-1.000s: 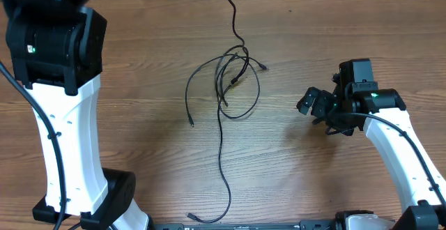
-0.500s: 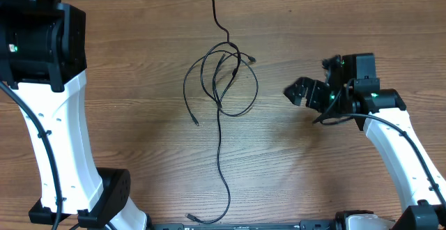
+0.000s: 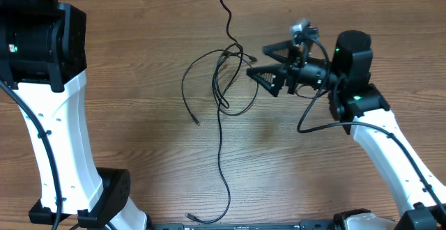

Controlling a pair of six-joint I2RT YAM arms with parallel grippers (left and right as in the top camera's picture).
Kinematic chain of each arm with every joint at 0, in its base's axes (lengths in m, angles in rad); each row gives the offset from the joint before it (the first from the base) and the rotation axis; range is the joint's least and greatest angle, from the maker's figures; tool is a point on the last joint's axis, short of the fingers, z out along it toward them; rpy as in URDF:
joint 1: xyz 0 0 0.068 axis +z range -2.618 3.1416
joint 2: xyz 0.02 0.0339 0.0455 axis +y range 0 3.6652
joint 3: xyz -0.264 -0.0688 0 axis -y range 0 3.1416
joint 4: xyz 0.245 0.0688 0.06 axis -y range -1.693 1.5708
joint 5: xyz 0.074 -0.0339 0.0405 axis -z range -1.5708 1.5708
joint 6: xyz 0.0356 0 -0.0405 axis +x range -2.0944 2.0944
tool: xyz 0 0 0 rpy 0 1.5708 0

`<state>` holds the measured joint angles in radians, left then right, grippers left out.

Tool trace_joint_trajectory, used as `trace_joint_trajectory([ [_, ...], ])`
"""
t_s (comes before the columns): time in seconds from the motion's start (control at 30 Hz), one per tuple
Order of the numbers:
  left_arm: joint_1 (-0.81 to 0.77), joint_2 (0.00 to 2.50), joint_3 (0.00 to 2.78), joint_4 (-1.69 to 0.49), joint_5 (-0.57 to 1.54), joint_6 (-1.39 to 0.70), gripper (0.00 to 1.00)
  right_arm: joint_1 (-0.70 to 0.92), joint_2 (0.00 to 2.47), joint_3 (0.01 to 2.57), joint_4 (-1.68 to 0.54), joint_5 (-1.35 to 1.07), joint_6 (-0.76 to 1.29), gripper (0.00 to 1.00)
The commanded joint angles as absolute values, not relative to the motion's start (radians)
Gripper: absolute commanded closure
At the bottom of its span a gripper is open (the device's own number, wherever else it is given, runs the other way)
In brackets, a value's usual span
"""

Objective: Untangle cables

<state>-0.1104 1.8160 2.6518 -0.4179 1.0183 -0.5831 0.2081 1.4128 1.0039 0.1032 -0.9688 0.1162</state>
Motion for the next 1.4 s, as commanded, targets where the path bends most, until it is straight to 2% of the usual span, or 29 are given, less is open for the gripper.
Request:
trace_joint_trajectory([
  [0.0,-0.117,1.810,2.667,-0.411,1.089,-0.636,0.96,0.262,1.401,1.007,0.171,-0.937,0.069,0.00],
  [0.13,-0.142,1.810,2.667,-0.411,1.130,-0.659,0.96,0.316,1.405,1.007,0.213,-0.772,0.068,0.00],
  [0.27,-0.199,1.810,2.667,-0.411,1.154,-0.662,0.96,0.355,1.428,1.007,0.321,-0.732,0.070,0.00],
  [0.37,-0.225,1.810,2.667,-0.410,1.155,-0.662,0.96,0.359,1.443,1.007,0.322,-0.663,0.070,0.09],
  [0.43,-0.226,1.810,2.667,-0.411,1.162,-0.662,0.96,0.358,1.452,1.007,0.307,-0.639,0.070,0.20],
  [0.47,-0.226,1.810,2.667,-0.411,1.166,-0.661,0.96,0.358,1.456,1.007,0.295,-0.639,0.070,0.29],
  [0.53,-0.220,1.810,2.667,-0.411,1.169,-0.649,0.96,0.358,1.456,1.007,0.263,-0.641,0.075,0.53],
  [0.57,-0.211,1.810,2.667,-0.411,1.169,-0.649,0.96,0.358,1.456,1.007,0.244,-0.643,0.078,0.71],
  [0.67,-0.178,1.810,2.667,-0.411,1.159,-0.623,0.96,0.358,1.456,1.007,0.197,-0.653,0.078,0.94],
  [0.87,-0.077,1.810,2.667,-0.479,1.135,-0.565,0.96,0.358,1.453,1.007,0.173,-0.695,0.081,0.96],
  [1.13,0.007,1.811,2.666,-0.957,0.984,-0.279,0.96,0.358,1.370,1.008,0.243,-0.727,0.095,0.96],
  [1.37,0.006,1.811,2.666,-1.239,0.879,-0.154,0.96,0.358,1.256,1.008,0.414,-0.727,0.209,0.96],
])
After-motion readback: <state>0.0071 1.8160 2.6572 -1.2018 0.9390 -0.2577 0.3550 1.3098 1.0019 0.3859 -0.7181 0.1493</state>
